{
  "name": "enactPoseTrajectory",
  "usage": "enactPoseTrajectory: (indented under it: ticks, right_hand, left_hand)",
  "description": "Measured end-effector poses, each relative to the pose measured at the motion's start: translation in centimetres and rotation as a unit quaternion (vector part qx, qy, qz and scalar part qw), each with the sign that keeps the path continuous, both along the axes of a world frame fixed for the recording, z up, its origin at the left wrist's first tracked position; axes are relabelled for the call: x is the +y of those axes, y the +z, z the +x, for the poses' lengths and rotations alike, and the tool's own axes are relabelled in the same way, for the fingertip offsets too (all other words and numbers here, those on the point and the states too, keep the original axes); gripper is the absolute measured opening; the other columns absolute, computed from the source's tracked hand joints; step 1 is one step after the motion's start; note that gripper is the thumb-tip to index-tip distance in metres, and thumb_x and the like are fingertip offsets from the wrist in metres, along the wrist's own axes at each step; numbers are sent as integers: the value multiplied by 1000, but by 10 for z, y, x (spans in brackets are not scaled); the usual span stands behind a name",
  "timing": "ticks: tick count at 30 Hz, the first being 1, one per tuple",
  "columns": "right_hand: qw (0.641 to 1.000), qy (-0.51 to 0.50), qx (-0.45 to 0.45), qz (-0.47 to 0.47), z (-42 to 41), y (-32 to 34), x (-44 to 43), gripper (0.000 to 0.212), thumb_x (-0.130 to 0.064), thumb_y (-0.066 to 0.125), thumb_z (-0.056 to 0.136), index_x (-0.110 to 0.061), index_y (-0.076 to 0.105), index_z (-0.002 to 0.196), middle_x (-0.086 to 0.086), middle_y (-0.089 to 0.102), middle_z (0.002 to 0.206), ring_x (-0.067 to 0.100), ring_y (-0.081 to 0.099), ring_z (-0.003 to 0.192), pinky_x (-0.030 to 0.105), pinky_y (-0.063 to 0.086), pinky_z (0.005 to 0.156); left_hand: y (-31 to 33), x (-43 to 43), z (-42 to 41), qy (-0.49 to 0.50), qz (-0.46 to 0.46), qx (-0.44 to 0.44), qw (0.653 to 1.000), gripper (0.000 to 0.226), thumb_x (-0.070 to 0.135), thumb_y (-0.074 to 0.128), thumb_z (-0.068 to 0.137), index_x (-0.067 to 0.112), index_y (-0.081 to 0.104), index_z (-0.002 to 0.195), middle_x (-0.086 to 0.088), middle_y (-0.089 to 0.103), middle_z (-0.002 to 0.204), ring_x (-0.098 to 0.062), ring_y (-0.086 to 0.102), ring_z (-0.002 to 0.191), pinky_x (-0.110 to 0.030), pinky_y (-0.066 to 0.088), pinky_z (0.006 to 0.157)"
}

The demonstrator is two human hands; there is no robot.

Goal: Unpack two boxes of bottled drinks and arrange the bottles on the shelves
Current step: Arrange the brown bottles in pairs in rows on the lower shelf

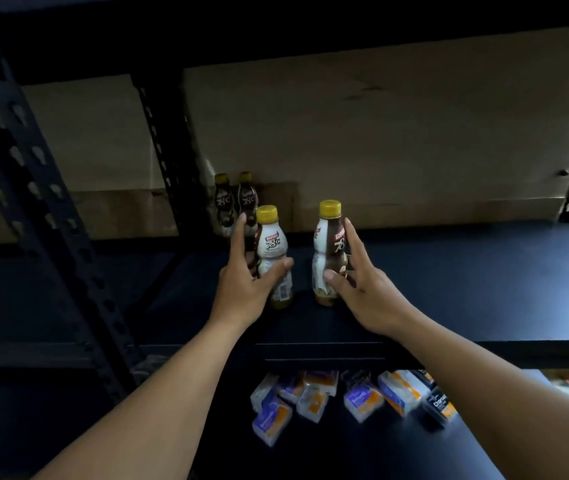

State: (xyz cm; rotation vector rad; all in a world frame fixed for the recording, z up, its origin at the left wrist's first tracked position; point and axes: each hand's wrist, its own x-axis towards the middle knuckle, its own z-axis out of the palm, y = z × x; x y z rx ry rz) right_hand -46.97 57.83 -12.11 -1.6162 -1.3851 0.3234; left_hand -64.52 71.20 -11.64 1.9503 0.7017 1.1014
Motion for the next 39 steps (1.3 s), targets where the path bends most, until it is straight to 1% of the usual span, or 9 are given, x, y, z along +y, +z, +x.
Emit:
enactPoseTrajectory:
  ticks: [2, 6, 9, 12, 16, 25, 32, 36, 39]
  right_hand:
    - [1000, -6, -12, -7, -1, 0, 3, 92, -30, 57, 104, -64, -15, 150, -11, 54, 150, 10, 60, 126, 42, 45, 112]
    - [999, -8, -30, -14, -2, -2, 3, 103, -29, 63, 100, -63, -20, 149, -8, 56, 148, 12, 63, 120, 43, 49, 108]
    - [999, -12, -39, -21, -2, -1, 1, 112, -30, 70, 96, -65, -24, 146, -8, 60, 143, 11, 63, 119, 36, 48, 105]
    - [999, -19, -25, -18, -1, -2, 1, 116, -28, 72, 94, -66, -24, 145, -10, 64, 137, 8, 66, 113, 36, 50, 103]
    - [999, -26, -29, -24, -1, 0, 1, 114, -28, 72, 94, -69, -22, 145, -14, 64, 130, 8, 67, 108, 33, 51, 98]
    - [999, -19, -26, -22, -1, 0, 2, 114, -29, 73, 94, -68, -20, 146, -22, 59, 126, 7, 66, 113, 29, 49, 98]
    - [999, -22, -29, -18, -1, 0, 2, 115, -28, 74, 93, -67, -20, 147, -15, 60, 136, 10, 66, 114, 36, 51, 104]
    - [999, -19, -26, -14, -1, -1, 2, 116, -26, 74, 92, -67, -19, 148, -21, 59, 129, 9, 67, 114, 39, 51, 105]
    - [999, -17, -25, -15, -1, -1, 2, 116, -25, 73, 93, -66, -20, 148, -20, 61, 130, 8, 66, 115, 37, 51, 106]
  left_hand:
    - [-6, 2, 3, -13, -14, 8, 1000, 97, 43, 81, 82, 51, 17, 155, 46, 58, 116, 16, 57, 113, -32, 47, 108]
    - [-8, 6, 6, -56, -22, 38, 997, 97, 35, 83, 81, 53, 21, 152, 22, 65, 122, 1, 64, 113, -40, 51, 105]
    - [-8, 6, 5, -74, -25, 36, 996, 102, 27, 74, 76, 54, 14, 154, 26, 63, 125, -4, 64, 116, -50, 50, 105]
    - [-8, 4, 3, -67, -13, 55, 996, 109, 17, 75, 82, 56, 5, 155, 44, 54, 125, 12, 57, 115, -39, 46, 109]
    - [-8, 3, 4, -54, 17, 74, 996, 114, 23, 82, 83, 65, 0, 151, 45, 45, 126, 26, 47, 113, -23, 42, 104]
    - [-6, 1, 6, -77, 28, 91, 992, 105, 19, 75, 86, 67, 7, 150, 29, 59, 129, 5, 60, 118, -38, 49, 109]
    - [-6, 3, 6, -55, 29, 79, 995, 115, 32, 85, 80, 71, -2, 145, 33, 57, 117, 16, 59, 105, -10, 46, 91]
    - [-6, 2, 6, -39, 13, 79, 996, 123, 36, 86, 78, 70, -12, 142, 13, 60, 117, -1, 64, 103, -19, 48, 88]
    - [-8, 3, 6, -45, 8, 83, 996, 119, 24, 81, 82, 66, -10, 148, 20, 62, 118, 7, 63, 105, -24, 50, 97]
